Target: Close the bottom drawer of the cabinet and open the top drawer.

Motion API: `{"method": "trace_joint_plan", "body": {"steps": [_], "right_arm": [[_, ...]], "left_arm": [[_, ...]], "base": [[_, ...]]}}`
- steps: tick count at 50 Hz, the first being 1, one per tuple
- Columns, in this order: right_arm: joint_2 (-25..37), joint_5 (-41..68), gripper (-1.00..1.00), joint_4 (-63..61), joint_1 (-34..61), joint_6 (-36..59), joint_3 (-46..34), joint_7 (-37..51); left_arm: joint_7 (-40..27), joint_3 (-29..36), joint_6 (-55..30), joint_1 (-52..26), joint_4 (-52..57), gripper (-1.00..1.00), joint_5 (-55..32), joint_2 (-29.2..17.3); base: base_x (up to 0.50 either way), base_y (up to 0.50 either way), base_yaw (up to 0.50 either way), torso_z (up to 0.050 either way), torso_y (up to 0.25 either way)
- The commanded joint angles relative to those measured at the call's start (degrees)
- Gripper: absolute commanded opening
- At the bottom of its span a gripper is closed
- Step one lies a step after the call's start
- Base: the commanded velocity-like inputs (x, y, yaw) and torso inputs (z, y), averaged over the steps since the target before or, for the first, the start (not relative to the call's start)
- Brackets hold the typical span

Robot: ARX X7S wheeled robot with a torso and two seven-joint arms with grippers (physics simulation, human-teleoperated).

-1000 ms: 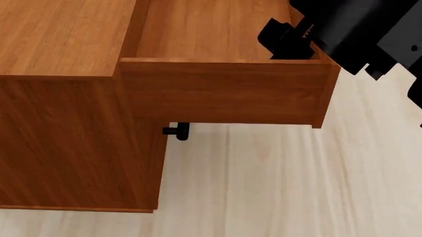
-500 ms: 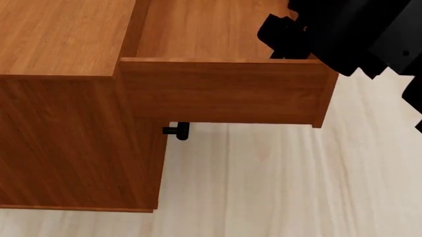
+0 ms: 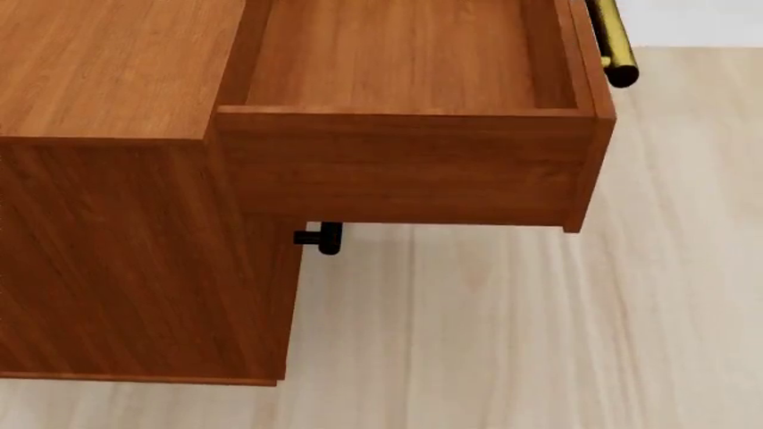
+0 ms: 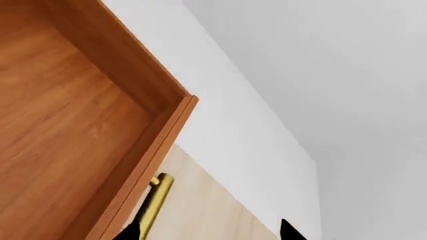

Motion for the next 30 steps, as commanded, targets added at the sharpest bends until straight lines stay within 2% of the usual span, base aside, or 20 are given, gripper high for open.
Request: {"method": "trace_joint_plan", "body": {"steps": [1, 15, 30], "right_arm": [[1.03, 2.59, 1.0, 2.59, 6.64, 1.48, 2.97, 0.94], [3.23, -0.99, 1.0, -0.81, 6.46, 5.19, 9.47, 1.14], [13.79, 1.24, 1.0, -15.49, 6.55, 15.53, 21.68, 8.86]], "left_arm": [[-0.41, -0.15, -0.12, -0.21, 0.31, 1.0, -0.48, -0.35], [-0.58, -0.2, 0.13, -0.19, 0.34, 1.0, -0.6, -0.64], [-0.54, 0.36, 0.39, -0.47, 0.12, 1.0, -0.45, -0.29]], "base": [[0.0, 0.0, 0.0, 0.0, 0.0], [0.0, 0.0, 0.0, 0.0, 0.0], [0.0, 0.0, 0.0, 0.0, 0.0]]}}
